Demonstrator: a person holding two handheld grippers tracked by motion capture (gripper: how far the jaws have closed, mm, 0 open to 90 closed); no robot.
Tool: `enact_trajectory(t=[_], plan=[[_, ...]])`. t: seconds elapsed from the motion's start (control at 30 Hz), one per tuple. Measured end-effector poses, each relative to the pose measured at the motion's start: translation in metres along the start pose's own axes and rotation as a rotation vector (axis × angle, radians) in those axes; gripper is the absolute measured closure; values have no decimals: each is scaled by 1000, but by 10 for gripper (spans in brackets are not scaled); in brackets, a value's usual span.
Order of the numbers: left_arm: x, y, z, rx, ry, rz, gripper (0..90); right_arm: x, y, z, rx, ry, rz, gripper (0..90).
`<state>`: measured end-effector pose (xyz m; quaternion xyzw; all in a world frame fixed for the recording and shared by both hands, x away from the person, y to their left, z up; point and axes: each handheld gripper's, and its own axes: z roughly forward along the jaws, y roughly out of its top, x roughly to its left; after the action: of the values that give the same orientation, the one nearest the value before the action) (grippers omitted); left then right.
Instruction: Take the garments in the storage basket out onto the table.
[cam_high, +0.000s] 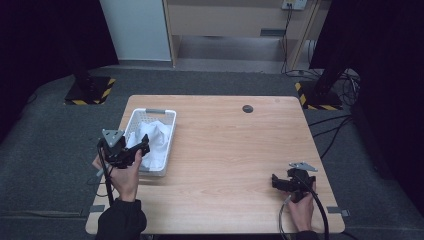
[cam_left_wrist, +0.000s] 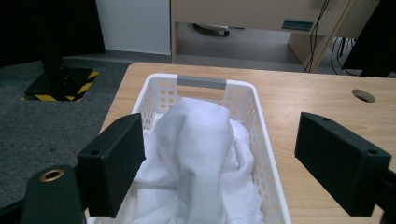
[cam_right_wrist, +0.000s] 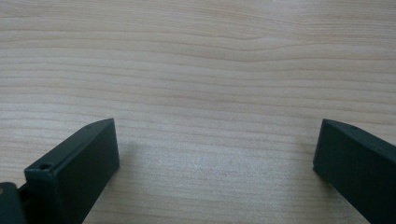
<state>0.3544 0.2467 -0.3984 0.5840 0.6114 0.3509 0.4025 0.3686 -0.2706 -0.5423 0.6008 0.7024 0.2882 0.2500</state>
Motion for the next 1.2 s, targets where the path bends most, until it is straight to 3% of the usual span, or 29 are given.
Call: enact_trajectory(t=[0.17,0.43,0.67,1.2], plan=[[1,-1,7,8,-7,-2,151,0,0,0,0,0,1,2],[0,-1,16,23,-9,27,155,0,0,0,0,0,2,2],[0,-4,31,59,16,33,165,0,0,0,0,0,2,2],[3,-15,52,92,68,37,173,0,0,0,0,0,0,2]])
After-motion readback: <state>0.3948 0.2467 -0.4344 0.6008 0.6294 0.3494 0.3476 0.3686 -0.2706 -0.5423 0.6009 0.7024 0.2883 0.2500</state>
